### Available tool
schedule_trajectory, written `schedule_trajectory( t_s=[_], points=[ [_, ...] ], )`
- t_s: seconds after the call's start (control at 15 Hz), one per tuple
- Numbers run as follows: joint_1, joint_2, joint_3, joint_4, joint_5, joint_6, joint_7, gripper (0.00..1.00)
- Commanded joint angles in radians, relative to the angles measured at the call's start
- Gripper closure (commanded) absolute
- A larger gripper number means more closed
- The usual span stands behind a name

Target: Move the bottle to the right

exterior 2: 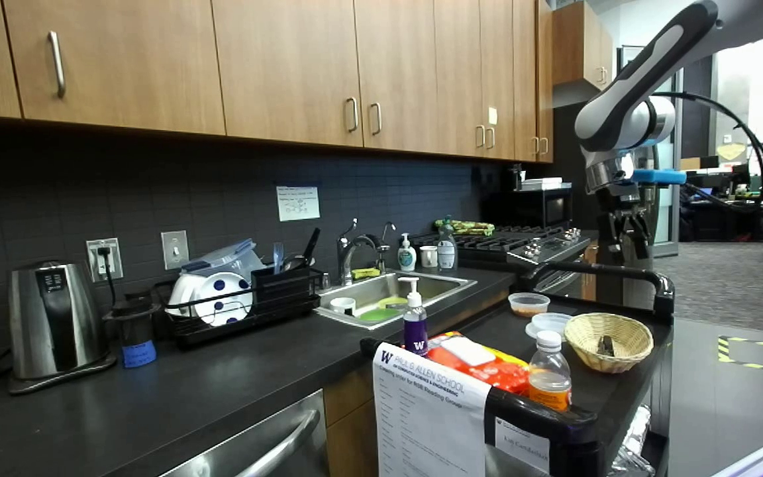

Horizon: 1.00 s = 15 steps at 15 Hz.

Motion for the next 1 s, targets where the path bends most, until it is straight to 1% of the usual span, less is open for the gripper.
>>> schedule_trajectory(
  t_s=[0.0,0.2,0.27,0.53,0.8,0.93],
  points=[
    [0.040,0.010,0.040,0.013,0.036,0.024,-0.021,0.00],
    [0.095,0.021,0.085,0.014,0.063,0.054,-0.044,0.00],
    [0.122,0.035,0.110,0.020,0.071,0.062,-0.043,0.00],
    [0.187,0.082,0.176,0.045,0.084,0.100,-0.055,0.00],
    [0.243,0.147,0.244,0.099,0.074,0.148,-0.082,0.00],
    [0.267,0.179,0.272,0.133,0.071,0.174,-0.126,0.00]
  ],
)
